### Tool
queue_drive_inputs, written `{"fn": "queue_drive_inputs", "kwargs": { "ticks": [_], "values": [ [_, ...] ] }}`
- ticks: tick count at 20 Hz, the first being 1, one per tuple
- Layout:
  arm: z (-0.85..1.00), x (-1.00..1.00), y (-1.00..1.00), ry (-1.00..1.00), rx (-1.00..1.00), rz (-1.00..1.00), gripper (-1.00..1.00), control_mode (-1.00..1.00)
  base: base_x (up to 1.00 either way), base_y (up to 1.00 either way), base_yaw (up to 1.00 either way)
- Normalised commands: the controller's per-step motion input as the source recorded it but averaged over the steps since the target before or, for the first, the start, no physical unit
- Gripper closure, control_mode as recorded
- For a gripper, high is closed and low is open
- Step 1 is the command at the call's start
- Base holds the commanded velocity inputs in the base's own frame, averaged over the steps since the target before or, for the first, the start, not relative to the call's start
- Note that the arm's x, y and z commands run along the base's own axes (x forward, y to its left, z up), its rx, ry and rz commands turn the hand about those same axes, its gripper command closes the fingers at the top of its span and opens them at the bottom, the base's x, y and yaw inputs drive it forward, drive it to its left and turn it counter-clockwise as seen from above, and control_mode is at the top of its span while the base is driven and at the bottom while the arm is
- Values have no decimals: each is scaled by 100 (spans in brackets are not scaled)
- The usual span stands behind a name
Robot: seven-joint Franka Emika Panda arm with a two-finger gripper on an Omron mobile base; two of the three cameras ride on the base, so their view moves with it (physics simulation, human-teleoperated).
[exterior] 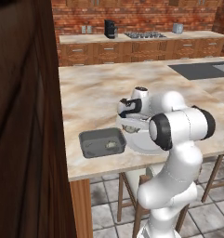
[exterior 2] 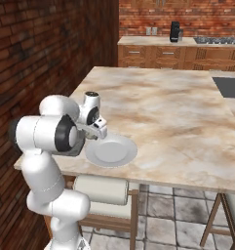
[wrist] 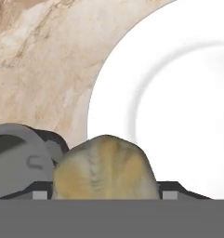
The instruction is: Place two dumplings into each of the tupperware containers and then place the containers in the fridge.
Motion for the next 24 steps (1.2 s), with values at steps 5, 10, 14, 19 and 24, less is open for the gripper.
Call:
{"fn": "queue_drive_inputs", "kwargs": {
  "ticks": [5, 10, 14, 19, 24],
  "values": [
    [8, -13, 100, 8, -9, 6, 100, -100, 0, 0, 0],
    [0, 26, 100, 14, -6, 11, 100, -100, 0, 0, 0],
    [0, 11, 100, 17, -1, 11, 100, -100, 0, 0, 0],
    [-2, -5, 38, 10, -1, 0, 100, -100, 0, 0, 0],
    [-60, 0, 0, 0, 0, 0, 100, -100, 0, 0, 0]
  ]
}}
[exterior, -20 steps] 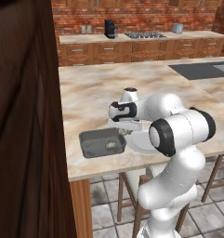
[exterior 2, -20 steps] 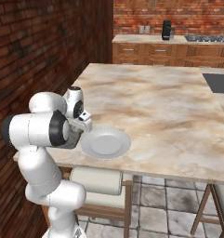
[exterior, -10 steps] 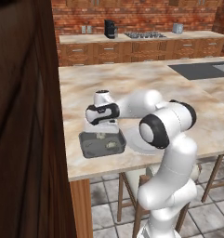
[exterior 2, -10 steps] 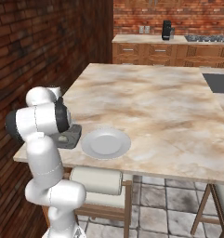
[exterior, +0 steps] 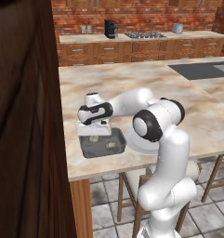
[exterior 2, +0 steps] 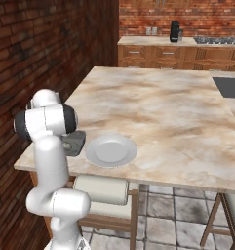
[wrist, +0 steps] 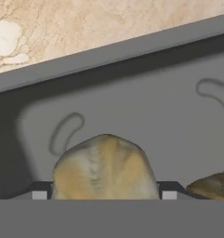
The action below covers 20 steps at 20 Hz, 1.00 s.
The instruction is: Place two dumplings into each of the tupperware containers and then place the containers in the fridge.
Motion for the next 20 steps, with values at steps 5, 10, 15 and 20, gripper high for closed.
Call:
{"fn": "queue_drive_inputs", "kwargs": {
  "ticks": [5, 10, 15, 20],
  "values": [
    [-47, -3, 2, -5, 0, 0, -100, -100, 0, 0, 0],
    [-2, -2, 7, -1, 0, 0, -100, -100, 0, 0, 0],
    [9, -6, 0, -1, 0, 0, -100, -100, 0, 0, 0],
    [68, -2, -52, 0, 4, 0, -100, -100, 0, 0, 0]
  ]
}}
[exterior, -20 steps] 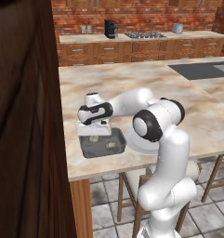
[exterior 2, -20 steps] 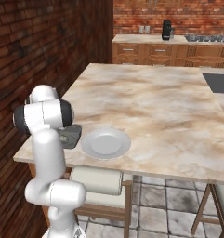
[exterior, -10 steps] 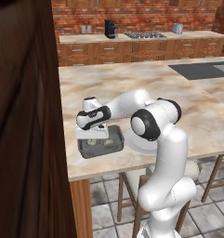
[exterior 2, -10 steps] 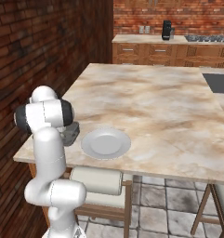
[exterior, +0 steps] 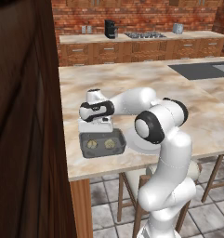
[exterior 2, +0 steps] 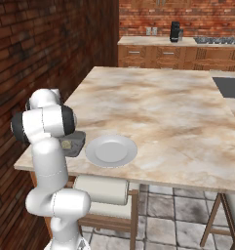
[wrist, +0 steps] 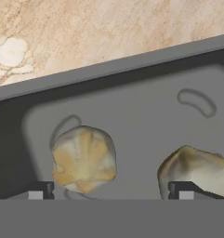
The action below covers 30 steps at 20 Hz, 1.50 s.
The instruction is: Place two dumplings into each of the tupperware containers and then place the containers in the fridge.
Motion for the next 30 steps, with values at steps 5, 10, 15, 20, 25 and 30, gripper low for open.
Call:
{"fn": "queue_drive_inputs", "kwargs": {
  "ticks": [5, 10, 15, 20, 25, 30],
  "values": [
    [11, -7, -100, 1, 18, 1, -100, -100, 0, 0, 0],
    [0, -4, -99, 0, 13, 4, -100, -100, 0, 0, 0],
    [0, -23, -70, 0, 1, 15, -100, -100, 0, 0, 0],
    [-31, -22, -24, -7, 1, 25, -100, -100, 0, 0, 0],
    [-28, -12, 3, -26, 1, 16, -100, -100, 0, 0, 0],
    [-28, -8, 16, -11, 0, 11, -100, -100, 0, 0, 0]
  ]
}}
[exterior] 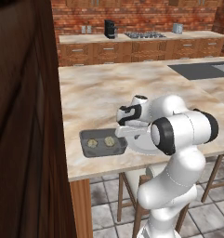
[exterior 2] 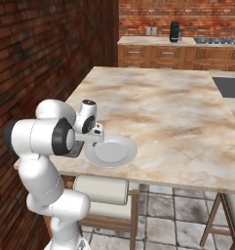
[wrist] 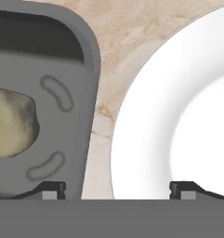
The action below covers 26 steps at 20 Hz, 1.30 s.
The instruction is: Place two dumplings into each of the tupperware containers and then place the containers in the fridge.
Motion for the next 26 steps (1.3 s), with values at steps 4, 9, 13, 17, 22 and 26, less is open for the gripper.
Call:
{"fn": "queue_drive_inputs", "kwargs": {
  "ticks": [4, 9, 13, 17, 22, 26],
  "values": [
    [0, -1, 35, 1, 0, 2, -100, -100, 0, 0, 0],
    [-8, -1, 34, 4, 0, 4, -100, -100, 0, 0, 0],
    [-36, 0, 3, 0, 0, 0, -100, -100, 0, 0, 0],
    [-26, 0, 0, 0, 0, 0, -100, -100, 0, 0, 0],
    [-23, 0, 0, 1, 0, 0, -100, -100, 0, 0, 0],
    [-28, 0, 0, 2, 0, 0, -100, -100, 0, 0, 0]
  ]
}}
